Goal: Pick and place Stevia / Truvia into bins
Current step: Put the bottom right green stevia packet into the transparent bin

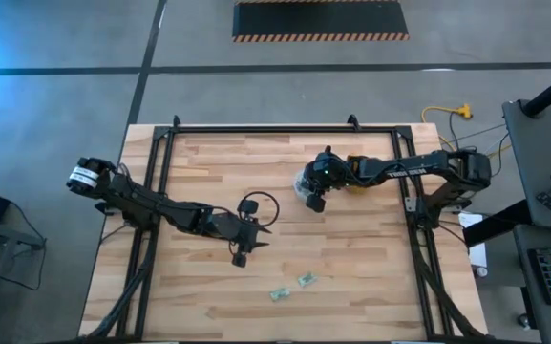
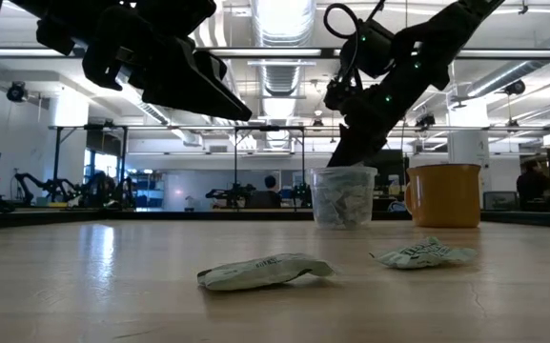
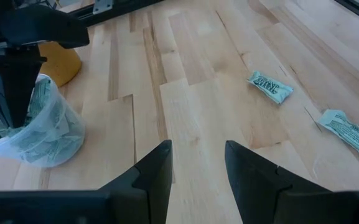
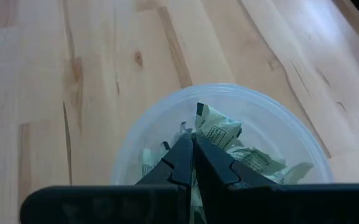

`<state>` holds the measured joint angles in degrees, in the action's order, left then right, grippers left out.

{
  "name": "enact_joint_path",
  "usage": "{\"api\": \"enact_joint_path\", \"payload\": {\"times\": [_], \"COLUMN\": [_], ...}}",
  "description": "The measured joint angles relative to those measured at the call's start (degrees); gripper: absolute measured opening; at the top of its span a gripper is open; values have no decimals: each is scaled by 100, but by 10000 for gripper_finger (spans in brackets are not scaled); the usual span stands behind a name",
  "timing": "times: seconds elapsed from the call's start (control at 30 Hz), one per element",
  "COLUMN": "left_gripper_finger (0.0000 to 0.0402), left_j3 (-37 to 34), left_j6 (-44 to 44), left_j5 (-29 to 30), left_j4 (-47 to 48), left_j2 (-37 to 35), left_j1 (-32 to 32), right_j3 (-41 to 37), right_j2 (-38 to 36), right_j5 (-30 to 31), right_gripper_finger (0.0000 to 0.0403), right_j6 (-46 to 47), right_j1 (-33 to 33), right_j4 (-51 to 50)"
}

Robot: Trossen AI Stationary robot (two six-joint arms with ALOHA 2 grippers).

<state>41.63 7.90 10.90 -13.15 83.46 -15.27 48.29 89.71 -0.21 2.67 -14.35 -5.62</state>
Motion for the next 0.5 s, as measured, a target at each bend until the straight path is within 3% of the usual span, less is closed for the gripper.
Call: {"api": "enact_joint_path", "payload": {"times": [0.23, 0.4, 0.5], "left_gripper_finger": [132, 132, 132], "left_j3": [-2, -2, -2], "left_j6": [0, 0, 0], "left_j5": [-1, 0, -2], "left_j4": [0, 0, 0], "left_j2": [0, 0, 0], "left_j1": [0, 0, 0], "right_j3": [0, 0, 0], "right_j2": [0, 0, -26], "right_j5": [18, 34, 345], "right_gripper_finger": [20, 64, 93], "right_j6": [34, -47, -111], "right_j1": [2, 3, 9], "right_j4": [36, 39, 36]}}
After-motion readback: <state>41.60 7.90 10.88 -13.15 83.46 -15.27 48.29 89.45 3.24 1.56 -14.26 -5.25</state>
